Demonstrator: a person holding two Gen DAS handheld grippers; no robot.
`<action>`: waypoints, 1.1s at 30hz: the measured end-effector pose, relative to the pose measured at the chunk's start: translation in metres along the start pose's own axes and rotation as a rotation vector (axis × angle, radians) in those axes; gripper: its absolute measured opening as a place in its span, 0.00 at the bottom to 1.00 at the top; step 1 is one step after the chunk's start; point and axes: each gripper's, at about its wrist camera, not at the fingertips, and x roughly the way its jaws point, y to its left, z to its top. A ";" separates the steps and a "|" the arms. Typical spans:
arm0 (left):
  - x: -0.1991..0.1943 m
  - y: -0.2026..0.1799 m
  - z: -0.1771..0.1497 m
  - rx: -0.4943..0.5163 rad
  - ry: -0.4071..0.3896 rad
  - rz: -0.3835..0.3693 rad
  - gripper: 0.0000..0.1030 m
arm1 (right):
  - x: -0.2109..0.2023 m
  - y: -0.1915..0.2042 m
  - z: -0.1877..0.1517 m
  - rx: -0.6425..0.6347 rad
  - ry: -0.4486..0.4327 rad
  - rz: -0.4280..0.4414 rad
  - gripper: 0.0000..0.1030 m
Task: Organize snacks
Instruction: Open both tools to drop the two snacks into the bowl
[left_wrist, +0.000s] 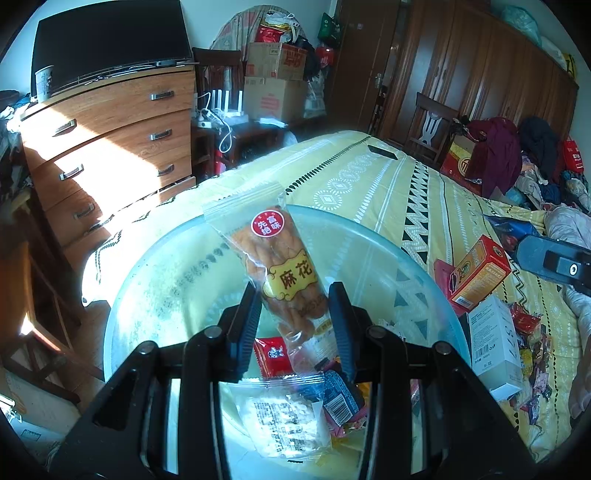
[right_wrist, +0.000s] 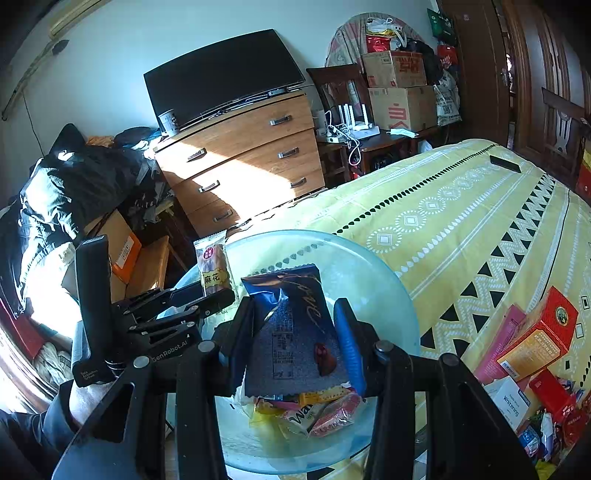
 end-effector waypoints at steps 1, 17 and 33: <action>0.000 0.000 0.000 0.000 0.000 0.000 0.37 | 0.001 0.000 0.000 0.000 0.001 0.001 0.46; 0.001 0.000 -0.001 0.000 0.001 0.005 0.37 | 0.006 -0.004 -0.005 0.003 0.008 -0.003 0.46; 0.013 0.005 -0.007 -0.003 0.033 0.025 0.68 | 0.012 -0.007 -0.010 0.008 0.011 -0.011 0.63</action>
